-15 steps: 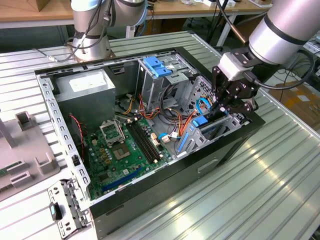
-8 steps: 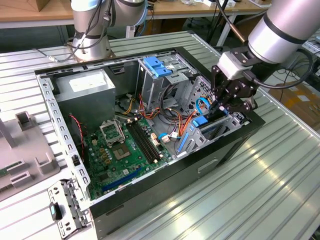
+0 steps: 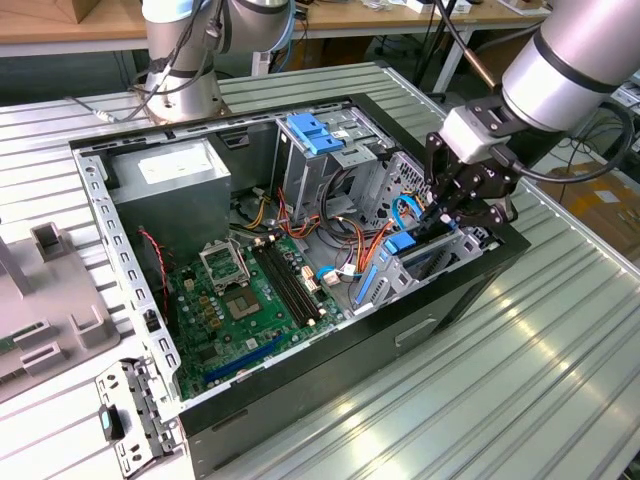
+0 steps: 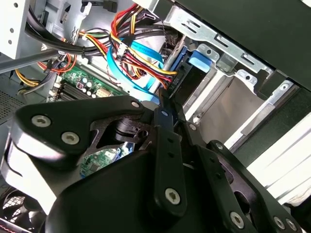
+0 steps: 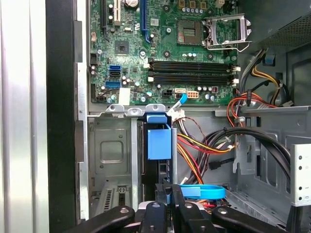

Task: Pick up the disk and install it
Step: 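Insert the second disk wire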

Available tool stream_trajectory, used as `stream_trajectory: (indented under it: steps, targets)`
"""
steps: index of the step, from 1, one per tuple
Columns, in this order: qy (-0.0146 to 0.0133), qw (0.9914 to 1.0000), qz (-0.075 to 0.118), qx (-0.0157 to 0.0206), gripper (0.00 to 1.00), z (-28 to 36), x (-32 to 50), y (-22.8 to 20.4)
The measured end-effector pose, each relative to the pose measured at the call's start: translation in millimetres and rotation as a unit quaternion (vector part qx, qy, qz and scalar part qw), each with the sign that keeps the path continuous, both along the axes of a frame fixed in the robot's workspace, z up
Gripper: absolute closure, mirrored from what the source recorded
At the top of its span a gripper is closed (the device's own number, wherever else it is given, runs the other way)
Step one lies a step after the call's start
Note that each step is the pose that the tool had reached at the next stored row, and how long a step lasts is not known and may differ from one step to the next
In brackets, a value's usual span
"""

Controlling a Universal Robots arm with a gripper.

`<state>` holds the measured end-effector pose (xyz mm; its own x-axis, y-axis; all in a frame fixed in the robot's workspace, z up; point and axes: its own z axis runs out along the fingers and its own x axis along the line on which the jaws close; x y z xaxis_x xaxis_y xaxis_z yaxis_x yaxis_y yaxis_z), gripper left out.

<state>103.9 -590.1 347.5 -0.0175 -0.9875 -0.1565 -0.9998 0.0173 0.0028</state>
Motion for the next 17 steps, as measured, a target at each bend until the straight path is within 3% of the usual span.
stream_trajectory:
  steps: [10,17]
  targets:
    - [0.0,1.0,0.0,0.0022,0.84,-0.8,0.0,-0.1]
    - [0.0,0.99997,0.0,0.0083,0.84,-3.4,0.0,-2.9]
